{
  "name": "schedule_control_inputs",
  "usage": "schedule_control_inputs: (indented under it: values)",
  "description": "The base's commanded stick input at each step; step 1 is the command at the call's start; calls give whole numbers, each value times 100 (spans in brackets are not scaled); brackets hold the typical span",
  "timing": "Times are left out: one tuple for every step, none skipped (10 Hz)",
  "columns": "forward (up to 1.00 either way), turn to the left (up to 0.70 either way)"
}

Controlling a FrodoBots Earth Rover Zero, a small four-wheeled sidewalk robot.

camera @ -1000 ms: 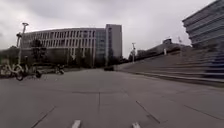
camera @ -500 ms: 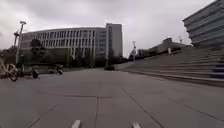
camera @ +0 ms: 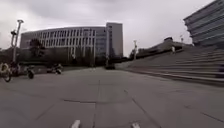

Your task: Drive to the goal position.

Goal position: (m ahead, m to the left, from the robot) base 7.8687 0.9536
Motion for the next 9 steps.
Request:
schedule_control_inputs:
  values:
    - [70, 0]
    - [70, 0]
    - [70, 6]
    - [70, 14]
    - [70, 18]
    - [70, 19]
    - [70, 3]
    - [70, 0]
    - [70, 0]
